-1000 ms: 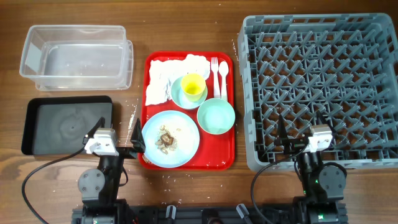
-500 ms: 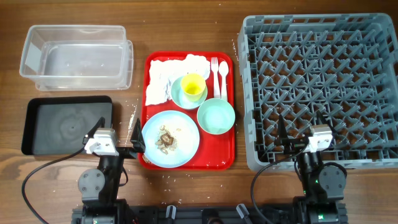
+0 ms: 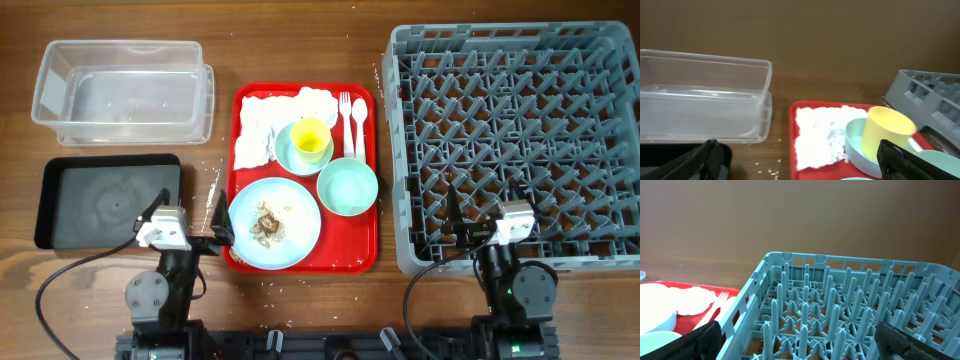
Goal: Sort waste into correct bins and load items into the dishwasher rack
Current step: 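Reach the left gripper to the crumpled white napkin on the red tray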
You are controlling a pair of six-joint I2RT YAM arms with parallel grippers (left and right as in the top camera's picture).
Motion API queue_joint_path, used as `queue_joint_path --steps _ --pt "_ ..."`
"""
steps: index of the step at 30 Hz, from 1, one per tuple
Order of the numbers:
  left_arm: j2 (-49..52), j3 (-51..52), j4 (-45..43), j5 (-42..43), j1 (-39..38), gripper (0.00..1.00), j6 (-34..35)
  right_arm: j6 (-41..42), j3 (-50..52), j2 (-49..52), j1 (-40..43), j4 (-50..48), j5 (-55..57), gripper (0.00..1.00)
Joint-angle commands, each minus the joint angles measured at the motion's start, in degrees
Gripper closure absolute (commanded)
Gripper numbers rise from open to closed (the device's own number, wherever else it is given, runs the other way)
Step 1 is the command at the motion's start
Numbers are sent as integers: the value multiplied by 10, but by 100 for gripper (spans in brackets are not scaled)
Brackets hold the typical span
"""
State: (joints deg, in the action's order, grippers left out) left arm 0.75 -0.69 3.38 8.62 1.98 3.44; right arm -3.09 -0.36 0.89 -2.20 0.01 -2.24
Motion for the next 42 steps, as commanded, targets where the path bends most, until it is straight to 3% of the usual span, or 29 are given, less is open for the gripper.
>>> queue_joint_path --steps 1,4,6,11,14,16,19,23,27,34,37,40,42 --pt "-3 4 -12 212 -3 0 158 -5 0 -5 2 -2 10 0" --pt "-3 3 -28 333 -3 0 303 -5 1 -5 2 -2 10 0" --pt "-3 4 -40 344 -3 0 405 -5 1 -5 2 -2 10 0" --pt "-3 4 -120 342 -3 0 531 -5 1 -5 2 -2 10 0" --pt "-3 3 -227 344 -3 0 584 -5 1 -5 2 -2 10 0" --pt "-3 0 -303 339 -3 1 584 -5 1 -5 2 -2 9 0" --pt "-1 -44 -264 326 -2 0 580 -5 1 -5 2 -2 10 0" --pt "36 -173 -55 283 -2 1 440 -5 1 -5 2 -2 10 0" --pt "147 -344 176 213 -2 0 336 -5 1 -5 2 -2 10 0" --pt "499 -668 530 188 -3 0 180 -5 1 -5 2 -2 10 0" --pt "632 -780 642 168 -11 0 162 -5 1 -5 2 -2 10 0" --pt "710 -819 651 192 -19 0 186 -5 1 -5 2 -3 10 0" --pt "762 -819 600 220 -29 1 172 -5 1 -5 2 -2 10 0"
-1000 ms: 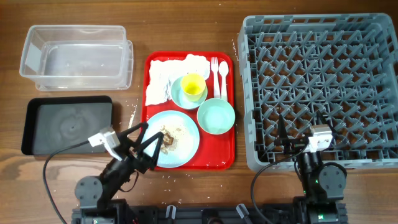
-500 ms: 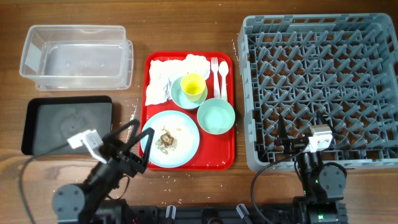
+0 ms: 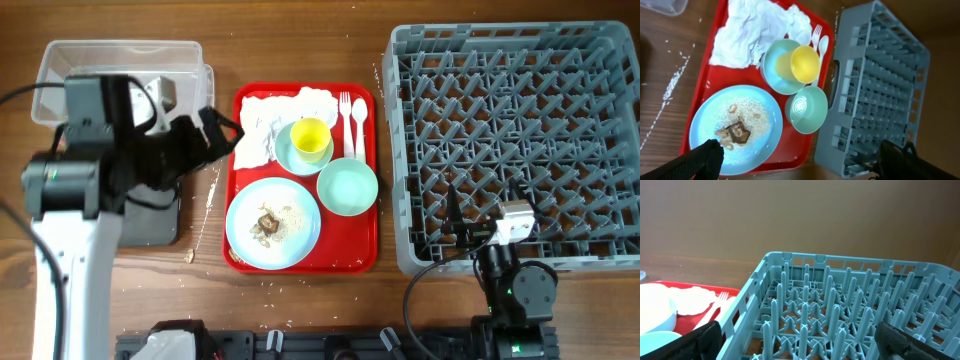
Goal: Sort waste into correct bins and load items into the dishwasher rack
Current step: 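Reach the left gripper to the crumpled white napkin on the red tray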
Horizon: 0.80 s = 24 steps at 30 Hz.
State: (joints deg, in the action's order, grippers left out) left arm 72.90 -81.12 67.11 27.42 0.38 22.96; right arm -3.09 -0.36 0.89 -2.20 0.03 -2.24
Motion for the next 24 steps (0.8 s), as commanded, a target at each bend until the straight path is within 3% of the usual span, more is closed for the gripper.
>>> queue_joint_path --steps 1,3,6,9,16,19,21,24 --pt "51 -15 -55 22 -21 0 -28 -5 1 -5 2 -3 10 1" --pt "64 -15 -83 -30 -39 1 -23 -5 0 -5 2 -3 9 0" --pt "89 -38 -91 -265 -85 0 32 -5 0 -5 2 -3 10 0" --pt "136 -77 -77 -348 -123 0 28 -5 1 -5 2 -3 10 0" --pt "254 -92 -172 -354 -130 0 32 -5 1 -5 2 -3 10 0" --pt "274 -92 -198 -310 -130 0 32 -5 0 -5 2 -3 10 0" --pt "296 -92 -238 -260 -136 0 -10 -5 1 -5 2 -3 10 0" --pt "325 -92 -261 -271 -144 0 -16 -5 0 -5 2 -3 10 0"
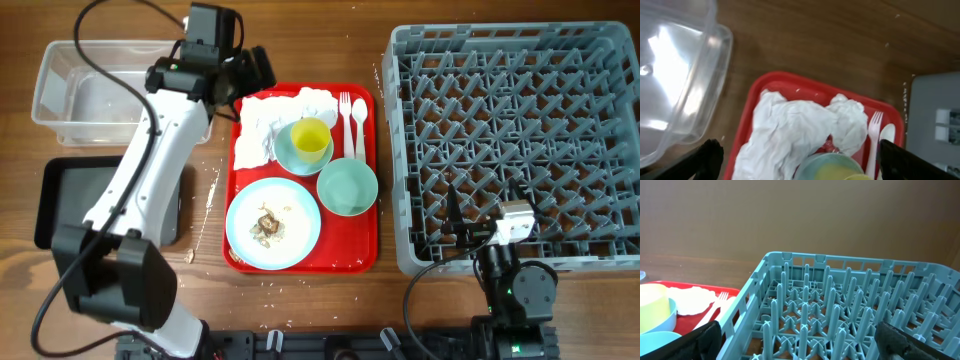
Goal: Sort waste into correct bins and load items into the dishwasher rack
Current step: 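Reach the left gripper to the crumpled white napkin on the red tray, then grasp the white napkin with the left gripper and lift it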
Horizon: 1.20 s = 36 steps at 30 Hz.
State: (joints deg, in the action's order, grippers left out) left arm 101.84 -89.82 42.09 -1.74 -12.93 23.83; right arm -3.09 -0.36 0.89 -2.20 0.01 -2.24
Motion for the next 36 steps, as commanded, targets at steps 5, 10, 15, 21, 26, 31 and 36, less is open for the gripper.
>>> queue_joint_path --steps 5,10,15,21,26,31,36 --pt "87 -5 -14 -2 -11 8 -24 -5 0 -5 2 -2 10 0" --pt "126 -4 -10 16 -13 20 -24 -5 1 -5 2 -2 10 0" --pt "155 -4 -5 28 -16 26 -23 -5 0 -5 2 -2 10 0" --pt "180 -4 -19 11 -16 25 -22 -5 1 -5 2 -2 10 0" --pt "209 -4 -73 2 -15 27 4 -5 1 -5 2 -2 10 0" --pt "216 -4 -97 -3 -15 41 8 -5 1 -5 2 -2 10 0" --pt "217 -4 -88 -3 -16 57 9 -5 1 -5 2 -2 10 0"
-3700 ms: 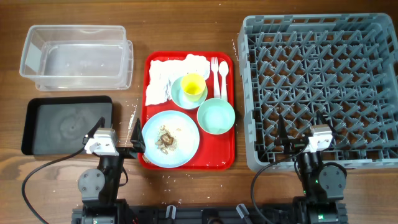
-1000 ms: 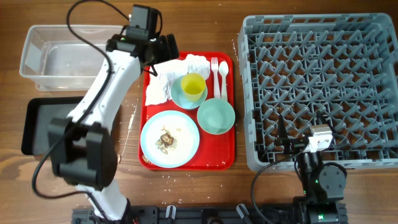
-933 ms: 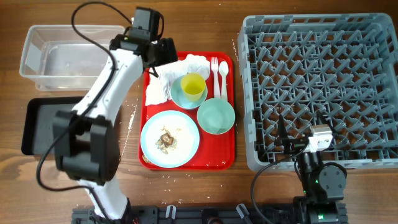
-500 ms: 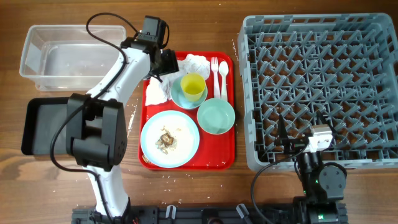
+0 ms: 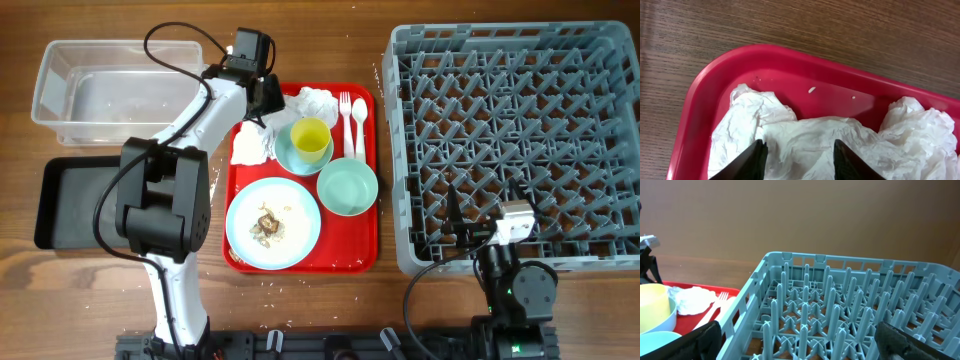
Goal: Sort waste into correct bins and load items into the dishwasher rack
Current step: 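Grasp the white napkin with the left gripper and lift it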
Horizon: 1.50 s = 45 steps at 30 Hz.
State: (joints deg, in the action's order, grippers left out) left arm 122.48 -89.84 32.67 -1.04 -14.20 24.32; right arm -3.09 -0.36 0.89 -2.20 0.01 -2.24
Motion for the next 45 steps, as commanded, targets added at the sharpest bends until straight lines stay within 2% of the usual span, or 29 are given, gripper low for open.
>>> queue_joint_path --steps 1,3,10,11,12,13,16,17,18,20,30,34,36,45 --pt "11 -4 10 -10 -3 54 4 -5 1 -5 2 -2 10 0" --pt "11 -4 14 -10 -3 46 4 -5 1 -5 2 -2 10 0" --pt "31 -4 21 -9 -3 47 6 -5 0 -5 2 -2 10 0" --pt "35 -4 21 -10 -3 49 6 -5 1 -5 2 -2 10 0" --pt "36 -4 22 -10 -3 59 6 -5 1 -5 2 -2 10 0" --pt "34 -4 22 -10 -3 64 6 -5 1 -5 2 -2 10 0" --pt "23 -4 20 -10 -3 64 6 -5 0 -5 2 -2 10 0" --pt "13 -4 22 -10 -3 66 6 -5 1 -5 2 -2 10 0" --pt "2 -4 23 -9 -3 74 6 -5 1 -5 2 -2 10 0" --pt "-19 -4 28 -9 -3 79 6 -5 0 -5 2 -2 10 0" --pt "-75 -4 73 -9 -3 84 17 -5 0 -5 2 -2 10 0" --pt "-85 -4 82 5 -3 94 17 -5 0 -5 2 -2 10 0" --pt "-91 -4 82 17 -3 96 17 -5 1 -5 2 -2 10 0" --pt "-198 -4 89 20 -3 96 47 -5 1 -5 2 -2 10 0"
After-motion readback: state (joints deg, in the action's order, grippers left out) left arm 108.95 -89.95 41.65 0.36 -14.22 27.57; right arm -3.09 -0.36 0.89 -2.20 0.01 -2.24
